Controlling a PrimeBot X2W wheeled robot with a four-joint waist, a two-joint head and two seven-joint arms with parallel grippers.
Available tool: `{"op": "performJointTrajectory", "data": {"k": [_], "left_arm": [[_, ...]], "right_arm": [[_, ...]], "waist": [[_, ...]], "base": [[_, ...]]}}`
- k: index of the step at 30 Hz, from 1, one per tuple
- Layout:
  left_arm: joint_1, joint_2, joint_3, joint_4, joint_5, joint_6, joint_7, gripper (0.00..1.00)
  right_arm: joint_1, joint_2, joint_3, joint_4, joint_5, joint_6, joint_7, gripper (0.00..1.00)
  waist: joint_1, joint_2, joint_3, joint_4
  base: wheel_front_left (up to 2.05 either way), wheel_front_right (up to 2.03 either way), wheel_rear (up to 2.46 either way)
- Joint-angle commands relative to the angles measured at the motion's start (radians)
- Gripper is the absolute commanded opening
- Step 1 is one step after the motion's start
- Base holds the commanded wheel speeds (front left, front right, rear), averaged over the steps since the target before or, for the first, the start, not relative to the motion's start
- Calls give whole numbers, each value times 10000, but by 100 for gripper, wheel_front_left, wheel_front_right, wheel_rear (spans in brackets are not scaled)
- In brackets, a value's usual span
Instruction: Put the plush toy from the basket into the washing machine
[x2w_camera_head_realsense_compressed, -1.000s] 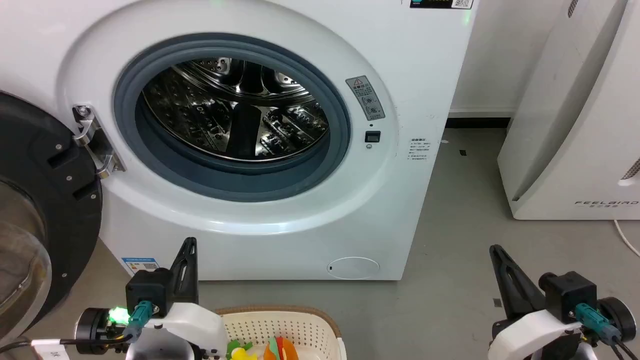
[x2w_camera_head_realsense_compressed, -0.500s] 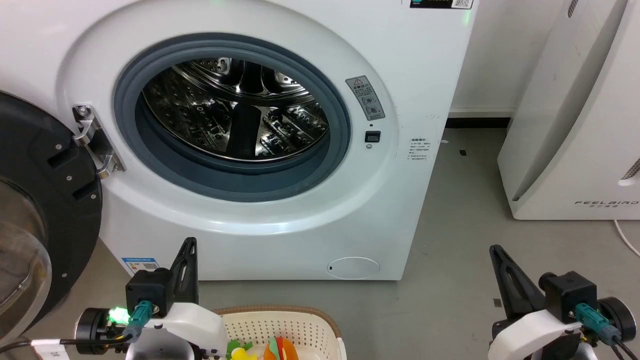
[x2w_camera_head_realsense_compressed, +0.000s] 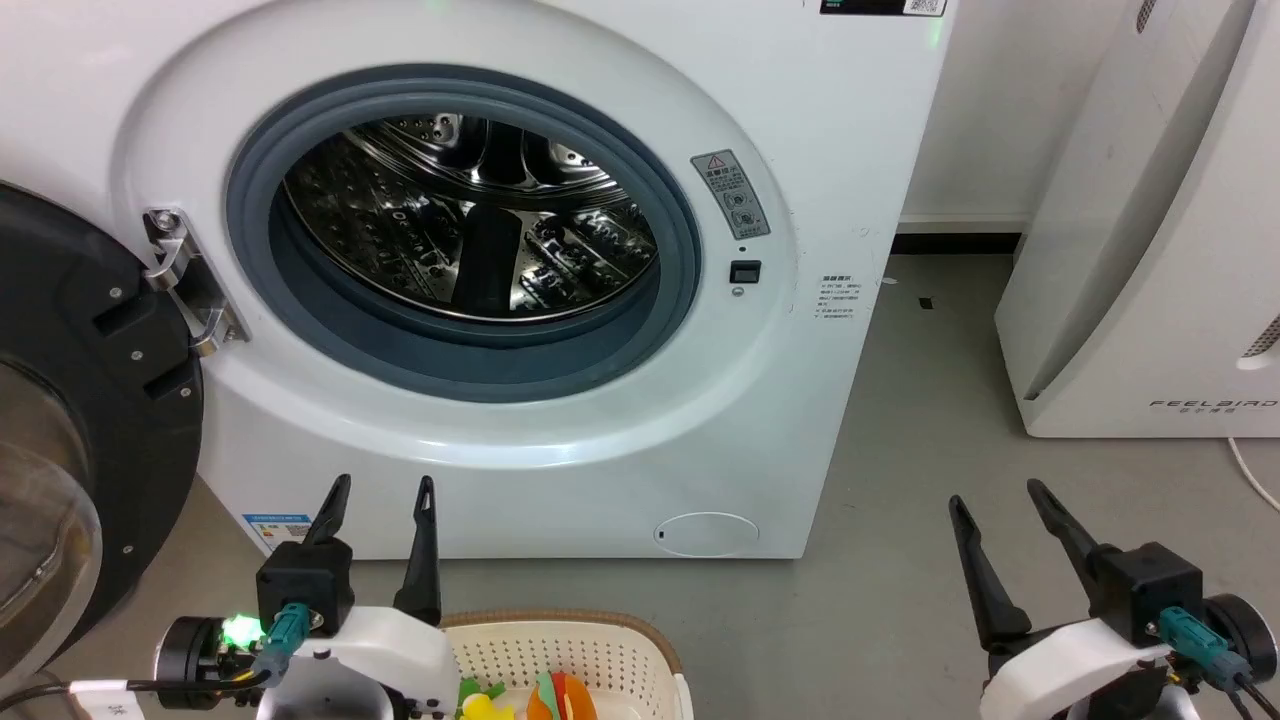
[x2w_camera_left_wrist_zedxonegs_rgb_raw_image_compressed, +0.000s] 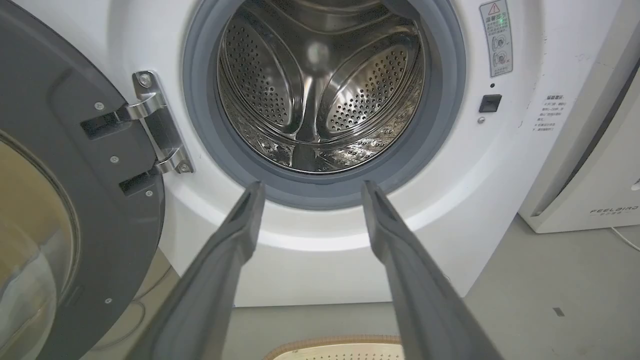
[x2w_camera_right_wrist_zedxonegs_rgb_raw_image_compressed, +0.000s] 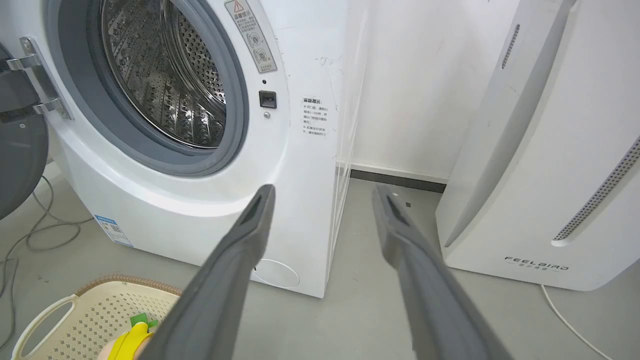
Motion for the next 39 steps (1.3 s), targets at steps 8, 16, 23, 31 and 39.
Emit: {"op": "performJointTrajectory", "data": {"k": [8,16,23,31,39], "left_arm": [[-162,0,-191,226,-65,213,-254,100],[-430,6,-368,736,-44,272,-422,100],[-780,25,-527,1521,-47,292,-568,100],[-1339,33,-689,2887,-133,229,-735,100],[-2046,26,-717,4370,-433,36,-855,100]], "right_arm": [[17,-1,-149,-145,296,-1,-251,100],[-100,-1,-222,-215,469,-2,-417,100],[-284,-1,-271,-280,651,-2,-563,100],[-550,-1,-330,-382,882,-3,-729,100],[-859,-2,-391,-528,1077,-3,-896,100]], "waist": [[0,0,115,-13],[0,0,423,-72],[0,0,820,-187],[0,0,1362,-357],[0,0,2035,-517]], "base": [[0,0,0],[0,0,0],[0,0,0],[0,0,0],[0,0,0]]}}
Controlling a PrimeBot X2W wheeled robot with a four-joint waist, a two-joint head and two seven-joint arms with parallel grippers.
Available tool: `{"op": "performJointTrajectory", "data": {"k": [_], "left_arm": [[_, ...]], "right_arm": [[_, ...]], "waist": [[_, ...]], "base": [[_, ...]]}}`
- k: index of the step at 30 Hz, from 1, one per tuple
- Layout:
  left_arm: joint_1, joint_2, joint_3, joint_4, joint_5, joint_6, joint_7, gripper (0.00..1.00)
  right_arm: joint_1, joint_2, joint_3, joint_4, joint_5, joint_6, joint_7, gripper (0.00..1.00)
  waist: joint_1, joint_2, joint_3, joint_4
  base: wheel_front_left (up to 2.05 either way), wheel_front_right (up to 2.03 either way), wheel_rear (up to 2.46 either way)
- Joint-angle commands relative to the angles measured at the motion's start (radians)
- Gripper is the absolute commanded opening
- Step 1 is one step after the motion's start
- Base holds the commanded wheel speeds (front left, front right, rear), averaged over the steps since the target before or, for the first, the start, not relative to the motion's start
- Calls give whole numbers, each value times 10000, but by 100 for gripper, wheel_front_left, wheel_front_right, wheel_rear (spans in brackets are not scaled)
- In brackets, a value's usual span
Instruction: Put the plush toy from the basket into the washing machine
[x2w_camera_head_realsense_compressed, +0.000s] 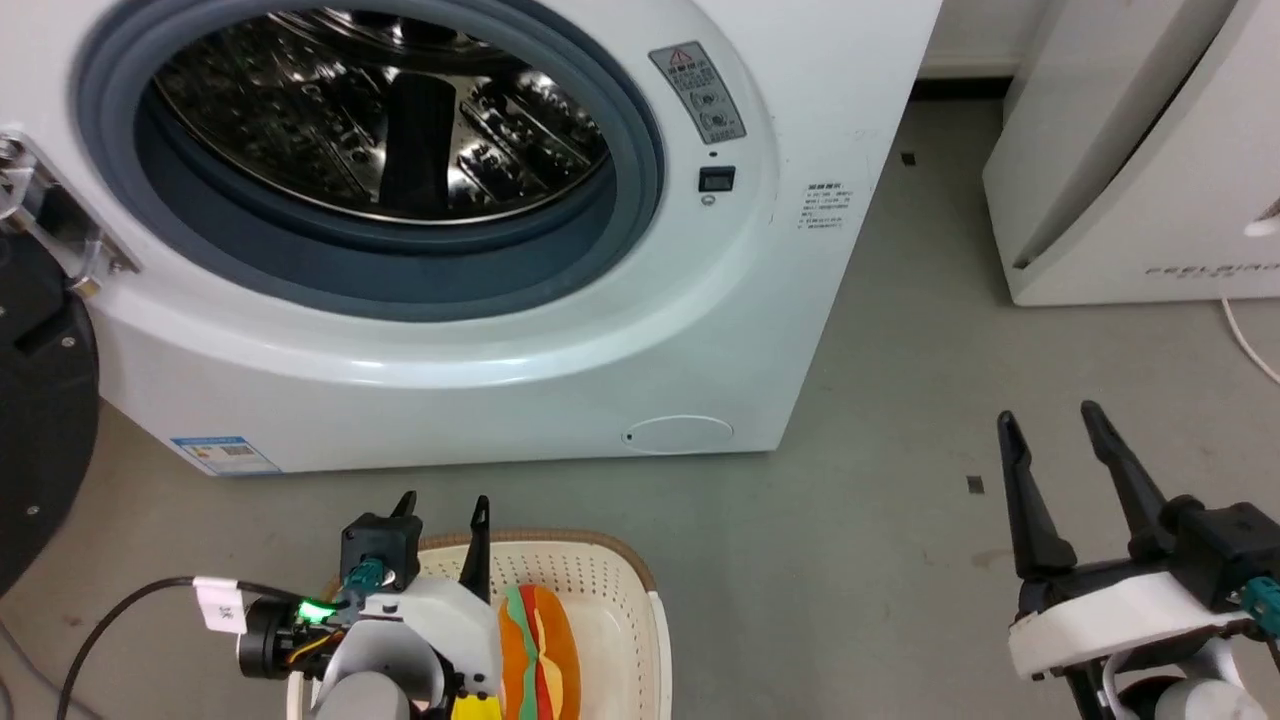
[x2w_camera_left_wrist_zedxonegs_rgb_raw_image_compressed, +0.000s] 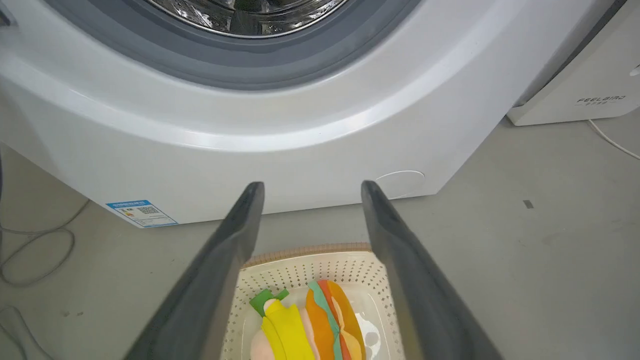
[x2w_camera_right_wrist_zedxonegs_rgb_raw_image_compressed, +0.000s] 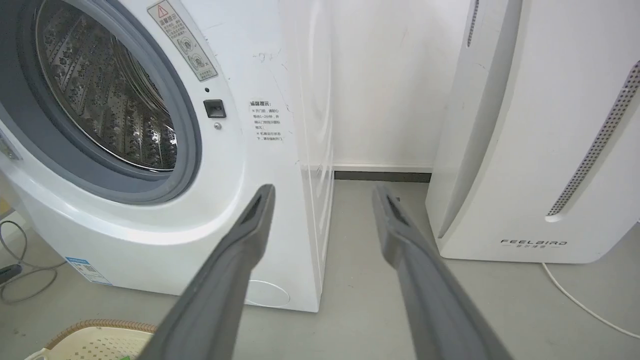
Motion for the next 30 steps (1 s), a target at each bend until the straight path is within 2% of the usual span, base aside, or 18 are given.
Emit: {"op": "performJointTrajectory", "data": {"k": [1,13,30], "left_arm": [[-325,24,-48,386,-57,-68,-51,100],[-1267,195,-394,1786,-194,-246,765,100],[-2751,328,-951,3548,-392,-346,1155,100]], "right_arm": [[-260,-2,-51,-115,179,-3,-142,100],[-856,-2,-188,-419,483,-4,-390,100],[-1681,-3,-328,-983,749,-6,-744,100]], "waist": [[-1,-1,277,-78],[-1,-1,1609,-339],[-1,-1,3711,-477]], "base": [[0,0,0],[0,0,0],[0,0,0]]}}
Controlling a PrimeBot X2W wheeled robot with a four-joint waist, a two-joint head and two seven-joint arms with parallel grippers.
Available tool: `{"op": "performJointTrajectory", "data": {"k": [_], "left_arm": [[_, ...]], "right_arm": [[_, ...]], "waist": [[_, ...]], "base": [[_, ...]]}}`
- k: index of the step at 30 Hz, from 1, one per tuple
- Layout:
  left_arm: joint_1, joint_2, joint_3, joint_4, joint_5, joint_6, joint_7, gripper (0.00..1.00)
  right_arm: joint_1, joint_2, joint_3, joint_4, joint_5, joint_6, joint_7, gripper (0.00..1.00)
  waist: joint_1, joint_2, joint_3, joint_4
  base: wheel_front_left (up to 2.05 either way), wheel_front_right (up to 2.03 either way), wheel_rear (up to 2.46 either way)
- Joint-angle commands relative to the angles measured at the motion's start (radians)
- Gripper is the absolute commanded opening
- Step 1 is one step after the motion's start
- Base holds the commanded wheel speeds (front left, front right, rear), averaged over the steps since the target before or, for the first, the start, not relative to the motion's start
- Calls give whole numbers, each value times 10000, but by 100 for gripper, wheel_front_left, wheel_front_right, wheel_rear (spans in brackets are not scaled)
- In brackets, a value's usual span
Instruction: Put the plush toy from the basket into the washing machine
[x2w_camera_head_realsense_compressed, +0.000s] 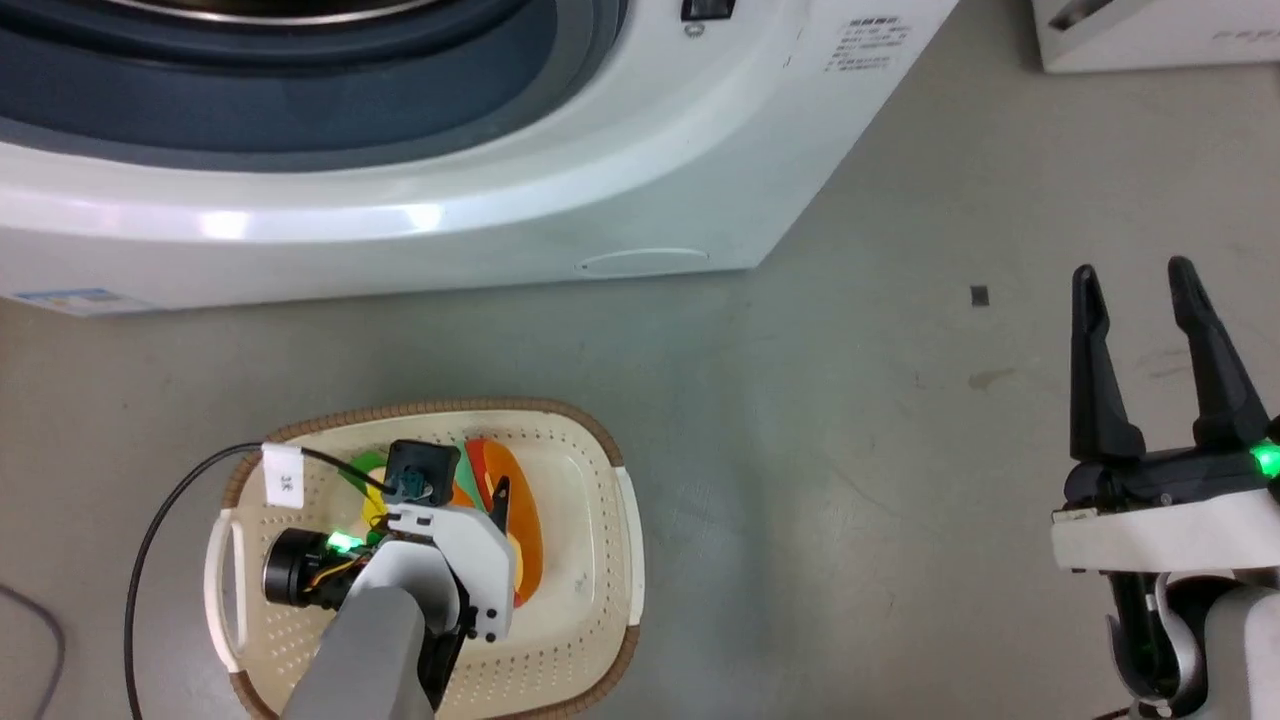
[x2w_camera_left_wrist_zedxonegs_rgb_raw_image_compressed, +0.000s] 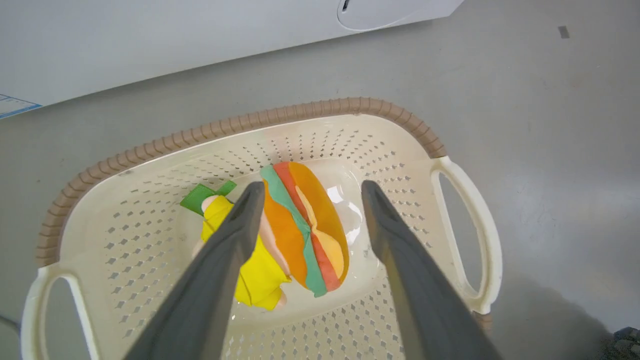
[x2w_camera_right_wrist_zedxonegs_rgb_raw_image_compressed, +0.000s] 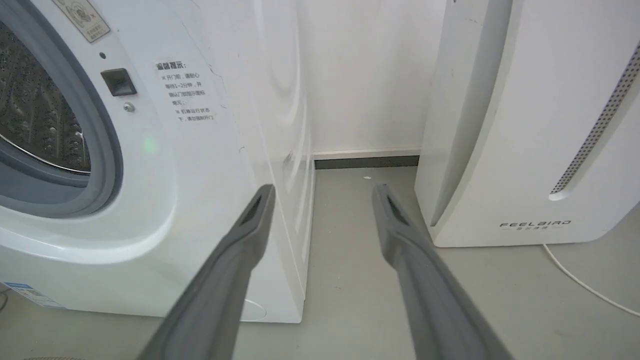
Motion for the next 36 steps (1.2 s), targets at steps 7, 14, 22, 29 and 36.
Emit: {"op": "performJointTrajectory", "data": {"k": [7,14,22,29,36], "left_arm": [[-750,115,-276,884,-173,-32,182,100],[-1255,168,-458,1604,-350,-34,367,100],[-1861,212,-722,2427,-517,-15,511,100],[-2361,277,-963,3144,-664,4,530,100],[-2878,326,-1220,3865,-806,94,487,100]], "right_arm": [[-502,-3,-109,-272,246,-6,-225,100],[-807,-3,-164,-388,405,-7,-370,100],[-1091,-3,-232,-538,611,-7,-537,100],[-1334,-4,-294,-650,793,-8,-682,100],[-1553,-4,-407,-771,979,-8,-827,100]], "waist": [[-2,0,951,-18],[-2,0,1536,-76],[-2,0,2136,-161],[-2,0,2646,-267],[-2,0,3147,-329]], "base": [[0,0,0],[0,0,0],[0,0,0],[0,0,0],[0,0,0]]}}
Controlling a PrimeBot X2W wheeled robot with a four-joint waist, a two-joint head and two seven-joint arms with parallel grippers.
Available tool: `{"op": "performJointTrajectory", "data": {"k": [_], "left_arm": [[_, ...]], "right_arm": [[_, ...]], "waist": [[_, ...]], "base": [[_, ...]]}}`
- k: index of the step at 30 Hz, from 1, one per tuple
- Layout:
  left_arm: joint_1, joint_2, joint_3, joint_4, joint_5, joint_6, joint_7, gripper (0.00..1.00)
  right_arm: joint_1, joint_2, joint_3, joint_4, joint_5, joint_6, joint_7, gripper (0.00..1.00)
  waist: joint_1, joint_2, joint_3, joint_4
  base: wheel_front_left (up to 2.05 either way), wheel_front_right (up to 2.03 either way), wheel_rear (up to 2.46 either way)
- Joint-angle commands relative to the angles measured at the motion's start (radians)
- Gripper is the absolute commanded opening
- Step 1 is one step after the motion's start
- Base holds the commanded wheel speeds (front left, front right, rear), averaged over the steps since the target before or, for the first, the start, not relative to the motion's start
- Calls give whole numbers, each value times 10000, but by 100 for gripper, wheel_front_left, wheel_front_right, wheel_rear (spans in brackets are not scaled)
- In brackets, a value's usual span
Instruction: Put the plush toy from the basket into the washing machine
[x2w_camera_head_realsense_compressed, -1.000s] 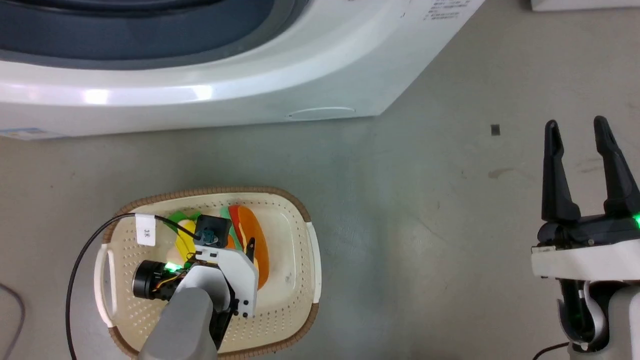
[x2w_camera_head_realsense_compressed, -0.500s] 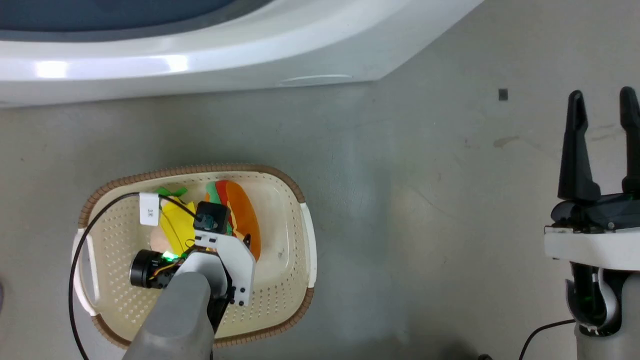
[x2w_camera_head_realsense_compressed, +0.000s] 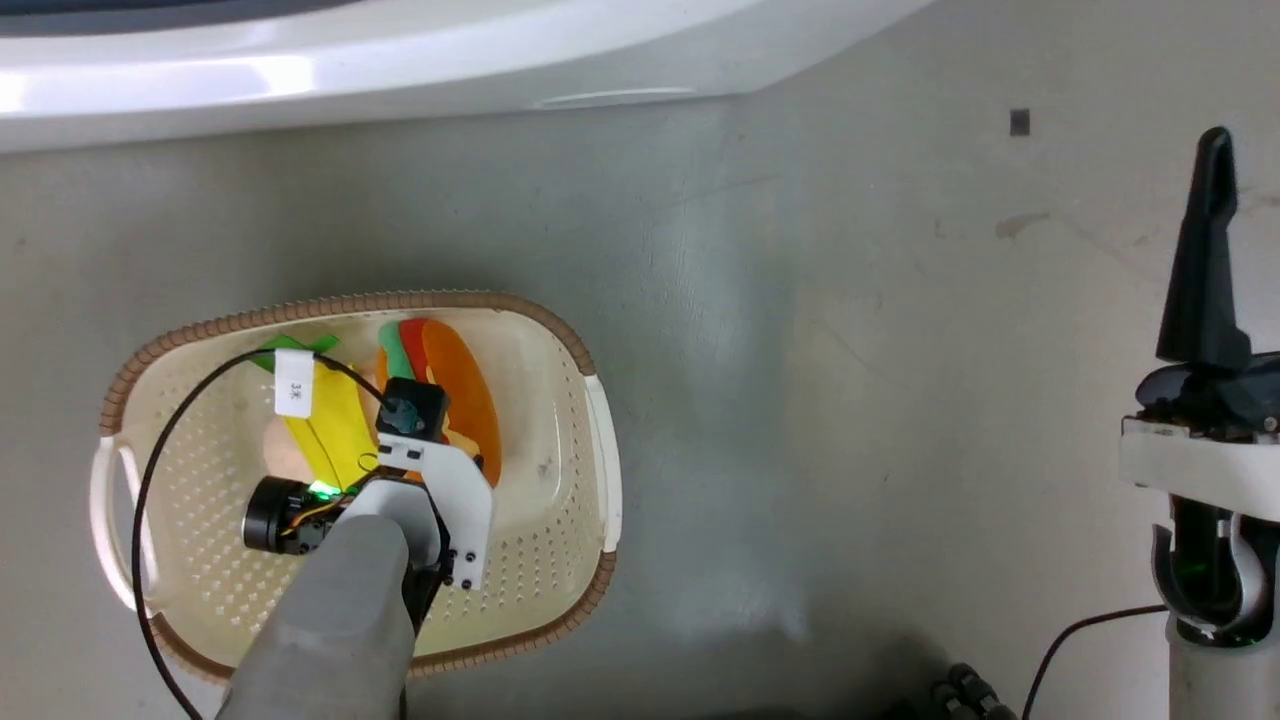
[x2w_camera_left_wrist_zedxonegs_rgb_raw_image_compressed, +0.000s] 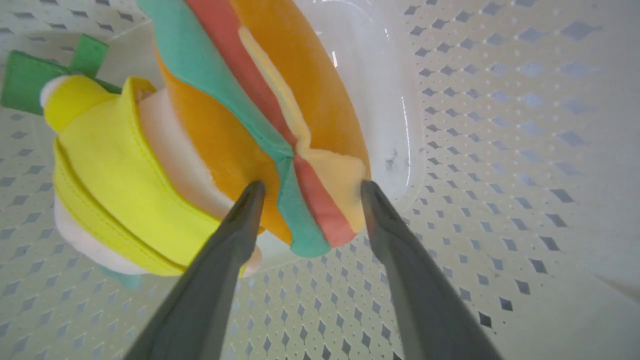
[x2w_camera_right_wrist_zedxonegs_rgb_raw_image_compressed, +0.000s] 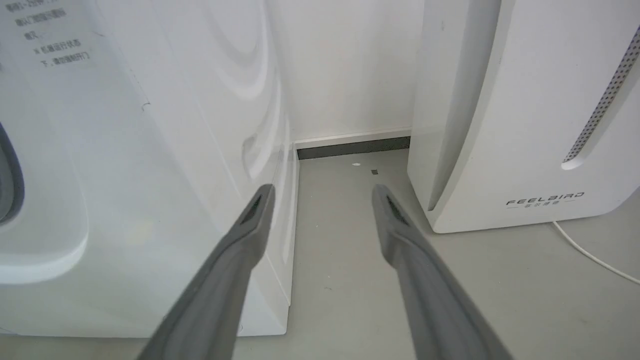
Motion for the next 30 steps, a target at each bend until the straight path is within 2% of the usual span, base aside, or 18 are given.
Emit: {"op": "performJointTrajectory", "data": {"k": [1,13,14,15,16,24,30], "left_arm": [[-326,53,-96,318,-86,83,-9,100],[-1186,95,-615,1553,-282,340,-473,100],[-1249,93,-665,1653,-305,292,-451,80],[-1317,90,-706,1752,-338,234,-430,29],[-1322,88,-718,1752,-354,210,-449,0],[-1160,31,-816,1752,-483,89,-542,0],[-812,-58,-893,1752,-606,-96,-820,0]], "right_arm": [[-276,-4,-46,-113,107,-6,-99,100],[-649,-4,-177,-359,334,-7,-348,100],[-687,-4,-183,-376,351,-7,-368,100],[-726,-4,-190,-392,371,-7,-389,100],[-731,-4,-184,-390,367,-7,-389,100],[-665,-4,-172,-318,318,-7,-389,100],[-442,-4,-163,-91,279,-7,-389,100]], "waist": [[-1,0,166,-30],[-1,0,907,-104],[-1,0,972,-109],[-1,0,1035,-115],[-1,0,1020,-110],[-1,0,623,-48],[-1,0,-123,19]], "base": [[0,0,0],[0,0,0],[0,0,0],[0,0,0],[0,0,0],[0,0,0],[0,0,0]]}}
